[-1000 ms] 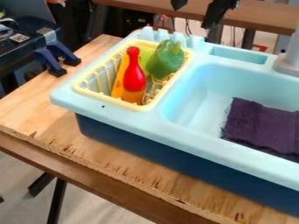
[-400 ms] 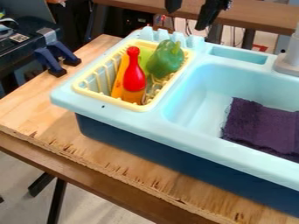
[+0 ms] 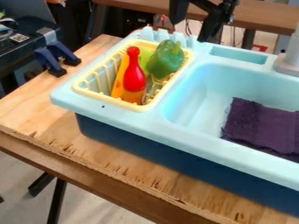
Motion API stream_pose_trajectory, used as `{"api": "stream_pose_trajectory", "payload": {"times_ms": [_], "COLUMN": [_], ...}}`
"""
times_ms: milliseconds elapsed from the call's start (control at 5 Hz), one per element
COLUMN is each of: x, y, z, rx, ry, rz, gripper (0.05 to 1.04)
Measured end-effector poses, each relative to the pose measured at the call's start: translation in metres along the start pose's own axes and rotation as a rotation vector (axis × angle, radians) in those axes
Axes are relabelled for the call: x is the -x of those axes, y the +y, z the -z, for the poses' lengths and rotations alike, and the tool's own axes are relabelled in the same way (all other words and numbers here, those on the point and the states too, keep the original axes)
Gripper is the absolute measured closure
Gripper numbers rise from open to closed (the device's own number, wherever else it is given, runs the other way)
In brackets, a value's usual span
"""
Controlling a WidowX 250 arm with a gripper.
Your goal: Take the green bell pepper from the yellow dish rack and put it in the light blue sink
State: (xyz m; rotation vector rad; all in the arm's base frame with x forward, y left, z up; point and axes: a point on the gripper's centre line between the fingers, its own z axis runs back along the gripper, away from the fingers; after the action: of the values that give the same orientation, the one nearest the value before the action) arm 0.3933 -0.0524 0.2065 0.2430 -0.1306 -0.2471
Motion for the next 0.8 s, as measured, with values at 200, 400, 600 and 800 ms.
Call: {"api": "stream_pose_trajectory", "payload": {"times_ms": [200, 400, 600, 800], "x": [0.003, 0.007, 0.009, 0.010], "y": [0.002, 0.003, 0.001, -0.002], "z": [0.005, 0.006, 0.015, 0.022], "rx": [-0.015, -0.036, -0.055, -0.058], "ry": [0.022, 0.047, 0.091, 0.126], "rz": [-0.006, -0.015, -0.010, 0.004], "gripper": [0.073, 0.073, 0.073, 0.073]}}
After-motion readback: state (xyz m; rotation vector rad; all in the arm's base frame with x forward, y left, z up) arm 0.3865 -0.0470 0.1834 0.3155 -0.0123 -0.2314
